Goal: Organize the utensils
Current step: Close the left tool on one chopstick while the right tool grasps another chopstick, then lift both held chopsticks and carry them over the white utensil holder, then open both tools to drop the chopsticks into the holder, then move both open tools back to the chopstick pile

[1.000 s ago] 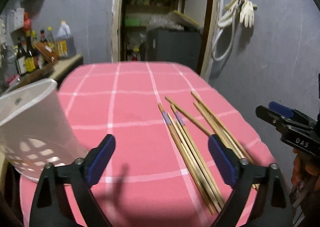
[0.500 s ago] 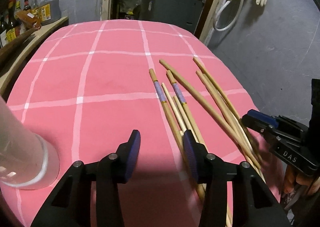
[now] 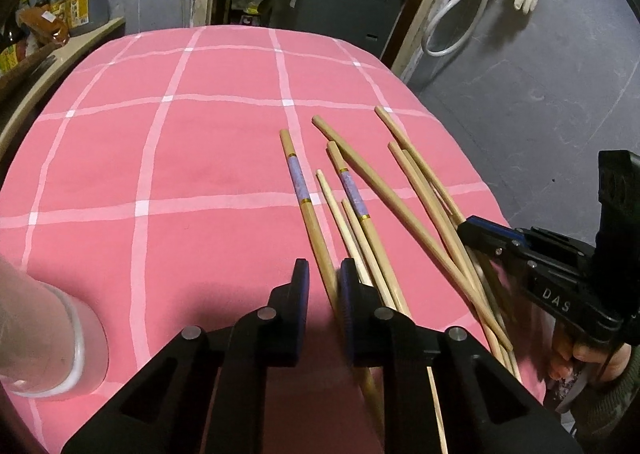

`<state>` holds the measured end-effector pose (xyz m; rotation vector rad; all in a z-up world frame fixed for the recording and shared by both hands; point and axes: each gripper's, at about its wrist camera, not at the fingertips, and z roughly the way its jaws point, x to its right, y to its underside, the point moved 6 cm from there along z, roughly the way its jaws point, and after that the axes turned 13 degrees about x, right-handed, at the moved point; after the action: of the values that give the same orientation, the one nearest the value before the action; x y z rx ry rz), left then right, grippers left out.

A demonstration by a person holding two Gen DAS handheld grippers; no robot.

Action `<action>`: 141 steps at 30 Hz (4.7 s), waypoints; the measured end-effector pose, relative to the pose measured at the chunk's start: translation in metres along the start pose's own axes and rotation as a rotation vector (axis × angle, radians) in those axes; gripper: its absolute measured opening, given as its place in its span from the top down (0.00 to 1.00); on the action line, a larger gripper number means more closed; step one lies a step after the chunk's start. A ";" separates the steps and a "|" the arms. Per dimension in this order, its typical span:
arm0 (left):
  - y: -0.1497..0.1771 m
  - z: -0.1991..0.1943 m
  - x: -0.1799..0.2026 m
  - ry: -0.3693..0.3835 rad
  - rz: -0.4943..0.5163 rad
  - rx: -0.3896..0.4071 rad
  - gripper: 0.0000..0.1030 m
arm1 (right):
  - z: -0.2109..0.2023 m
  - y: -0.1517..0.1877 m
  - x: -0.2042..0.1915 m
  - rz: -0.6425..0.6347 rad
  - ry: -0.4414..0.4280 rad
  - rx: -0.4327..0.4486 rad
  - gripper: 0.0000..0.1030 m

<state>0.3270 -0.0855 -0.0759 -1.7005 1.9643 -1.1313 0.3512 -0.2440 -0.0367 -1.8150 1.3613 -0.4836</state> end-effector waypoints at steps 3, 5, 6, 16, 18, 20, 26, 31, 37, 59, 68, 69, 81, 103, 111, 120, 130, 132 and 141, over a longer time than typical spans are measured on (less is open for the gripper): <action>-0.002 0.003 0.000 -0.005 -0.008 -0.008 0.87 | -0.001 -0.003 0.005 0.020 0.012 0.011 0.95; -0.003 0.004 0.000 -0.009 -0.007 -0.008 0.88 | -0.002 -0.003 0.008 0.027 0.023 0.017 0.95; -0.004 0.003 0.000 -0.011 -0.009 -0.008 0.91 | -0.003 -0.003 0.011 0.029 0.034 0.019 0.95; -0.006 0.008 0.001 -0.020 -0.021 -0.028 0.92 | 0.021 -0.016 0.022 0.056 0.038 -0.049 0.93; -0.007 0.010 0.001 -0.019 -0.027 -0.037 0.92 | 0.031 -0.020 0.023 0.057 0.030 -0.076 0.92; -0.009 0.012 0.000 -0.018 -0.033 -0.042 0.92 | 0.039 -0.026 0.024 0.069 0.026 -0.090 0.92; -0.010 0.011 0.000 -0.020 -0.048 -0.043 0.93 | 0.040 -0.029 0.024 0.119 0.017 -0.094 0.95; -0.009 -0.002 -0.004 -0.017 -0.065 -0.019 0.96 | 0.015 -0.027 0.019 0.172 -0.017 -0.007 0.95; -0.011 -0.037 -0.001 -0.002 -0.056 0.109 0.96 | -0.036 -0.034 -0.014 0.166 -0.059 0.200 0.95; -0.087 -0.237 -0.106 -0.198 -0.121 0.815 0.96 | -0.075 -0.119 -0.216 0.182 -0.435 0.747 0.95; -0.107 -0.278 -0.206 -0.319 -0.229 0.988 0.95 | -0.051 -0.147 -0.252 0.173 -0.454 0.855 0.95; -0.108 -0.278 -0.212 -0.333 -0.229 0.998 0.96 | -0.049 -0.145 -0.254 0.168 -0.450 0.859 0.95; -0.085 -0.252 -0.225 -0.400 -0.228 1.020 0.95 | -0.008 -0.123 -0.266 0.097 -0.412 0.790 0.95; -0.044 -0.217 -0.199 -0.431 -0.149 0.836 0.95 | -0.002 -0.079 -0.271 -0.011 -0.336 0.568 0.95; -0.035 -0.217 -0.194 -0.382 -0.168 0.792 0.94 | -0.005 -0.070 -0.269 -0.029 -0.332 0.509 0.94; -0.033 -0.233 -0.182 -0.339 -0.195 0.803 0.76 | -0.028 -0.068 -0.262 -0.056 -0.337 0.547 0.78; -0.039 -0.256 -0.137 -0.301 -0.161 0.871 0.35 | -0.100 -0.074 -0.212 -0.065 -0.235 0.735 0.39; -0.039 -0.259 -0.123 -0.281 -0.146 0.888 0.29 | -0.113 -0.074 -0.201 -0.070 -0.207 0.767 0.27; -0.035 -0.236 -0.067 -0.161 -0.080 0.808 0.16 | -0.166 -0.059 -0.140 -0.125 -0.044 0.812 0.00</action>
<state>0.2076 0.0627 0.0835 -1.3602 1.1002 -1.4834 0.2227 -0.1697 0.1320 -1.2195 0.8308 -0.9009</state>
